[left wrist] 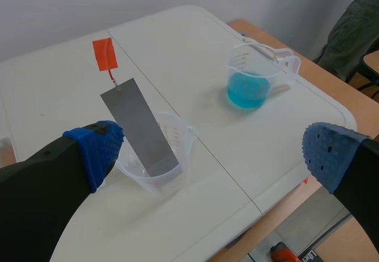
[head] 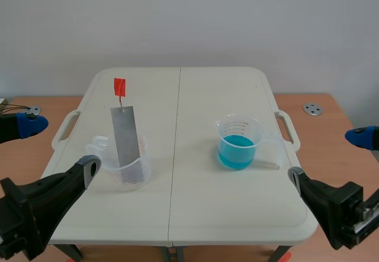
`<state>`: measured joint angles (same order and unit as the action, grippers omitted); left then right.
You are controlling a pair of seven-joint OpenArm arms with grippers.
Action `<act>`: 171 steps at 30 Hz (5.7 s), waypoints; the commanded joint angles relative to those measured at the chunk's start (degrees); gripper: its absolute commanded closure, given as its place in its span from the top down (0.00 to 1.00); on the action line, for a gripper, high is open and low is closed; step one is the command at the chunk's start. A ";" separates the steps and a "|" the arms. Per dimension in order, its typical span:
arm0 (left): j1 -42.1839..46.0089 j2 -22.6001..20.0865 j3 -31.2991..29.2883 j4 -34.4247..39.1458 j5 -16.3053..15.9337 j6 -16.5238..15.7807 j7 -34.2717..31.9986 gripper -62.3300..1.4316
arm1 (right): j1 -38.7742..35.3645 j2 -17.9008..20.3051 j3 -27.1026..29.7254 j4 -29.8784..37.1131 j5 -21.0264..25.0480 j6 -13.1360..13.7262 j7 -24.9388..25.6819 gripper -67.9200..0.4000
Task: Hold the metal plate by the orange handle, dip it into the blue solution, take it out and point at it, then put the plate back in the beaker on the left.
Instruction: 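Lift the metal plate out of the left beaker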
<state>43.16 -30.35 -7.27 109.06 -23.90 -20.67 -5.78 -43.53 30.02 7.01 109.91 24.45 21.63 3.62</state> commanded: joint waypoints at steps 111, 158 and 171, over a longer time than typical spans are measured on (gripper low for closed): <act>32.28 -2.05 -3.04 -4.55 10.01 14.91 10.34 0.11 | 71.21 -29.44 -45.35 -55.91 1.62 6.32 0.55 0.98; 32.28 -2.05 -3.04 -4.55 10.01 14.88 10.36 0.11 | 79.52 -35.28 -49.51 -69.51 1.25 6.97 4.17 0.53; 32.28 -2.05 -3.04 -4.55 10.01 14.88 10.36 0.11 | 79.52 -35.28 -49.51 -69.51 1.25 9.07 4.00 0.16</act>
<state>75.22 -32.69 -10.22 103.90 -13.52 -5.76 5.37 34.57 -4.34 -42.78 39.00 25.04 30.39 7.01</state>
